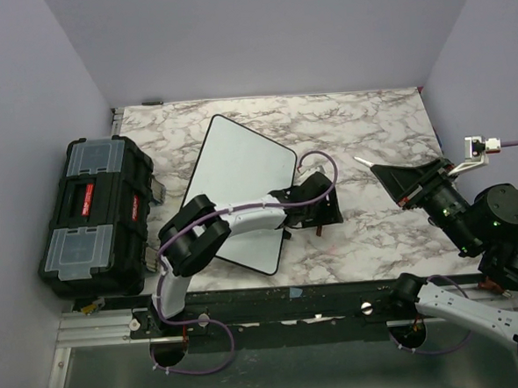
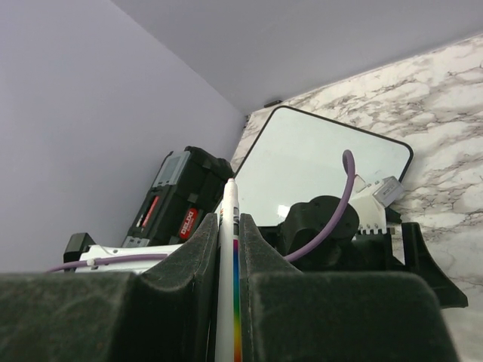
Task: Write a sentence on the whiteboard
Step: Move the whiteboard to the center of the board.
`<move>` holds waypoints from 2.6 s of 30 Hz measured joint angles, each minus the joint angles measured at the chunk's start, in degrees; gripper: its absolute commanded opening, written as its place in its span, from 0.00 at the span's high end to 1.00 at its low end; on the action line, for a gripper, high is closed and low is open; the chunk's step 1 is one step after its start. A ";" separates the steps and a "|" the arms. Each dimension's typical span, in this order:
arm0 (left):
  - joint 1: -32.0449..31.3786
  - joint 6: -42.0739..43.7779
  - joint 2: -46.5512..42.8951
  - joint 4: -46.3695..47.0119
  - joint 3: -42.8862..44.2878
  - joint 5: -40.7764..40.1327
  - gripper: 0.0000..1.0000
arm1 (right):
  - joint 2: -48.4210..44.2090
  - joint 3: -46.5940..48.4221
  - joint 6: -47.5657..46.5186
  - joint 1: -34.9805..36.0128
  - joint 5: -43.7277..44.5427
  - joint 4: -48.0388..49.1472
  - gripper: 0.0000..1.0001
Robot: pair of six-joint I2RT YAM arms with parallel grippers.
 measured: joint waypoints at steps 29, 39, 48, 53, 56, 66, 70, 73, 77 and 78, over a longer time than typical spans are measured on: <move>10.71 31.67 -57.94 -10.10 -22.97 -12.09 0.02 | 2.14 -1.11 0.68 0.00 -0.11 0.33 0.99; 41.81 40.92 -61.55 -15.13 -20.57 11.89 0.06 | 5.75 -1.40 1.49 0.00 -1.86 0.94 0.99; 54.31 40.02 -54.93 -15.32 -20.50 24.70 0.08 | 7.78 -1.40 1.92 0.00 -3.21 1.51 0.99; 61.46 38.14 -52.61 -12.35 -20.50 30.49 0.10 | 8.15 -1.40 1.97 0.00 -3.87 1.51 0.99; 63.19 37.97 -50.40 -11.89 -20.50 32.20 0.15 | 8.07 -1.75 1.97 0.00 -4.31 1.81 0.99; 64.63 37.57 -42.12 -11.93 -17.64 36.06 0.17 | 6.88 -4.48 1.92 0.00 -4.85 2.12 0.99; 64.65 37.62 -39.43 -11.89 -15.93 37.05 0.18 | 5.55 -4.50 1.86 0.00 -4.83 2.10 0.99; 64.65 37.66 -37.31 -11.89 -15.69 37.86 0.19 | 4.61 -4.50 1.46 0.00 -4.81 2.05 0.99; 64.65 37.94 -35.74 -11.89 -15.69 38.05 0.17 | 3.87 -4.50 0.85 0.00 -4.81 1.64 0.99; 64.65 38.03 -35.50 -11.89 -15.69 38.07 0.15 | 3.69 -4.50 0.79 0.00 -4.81 1.46 0.99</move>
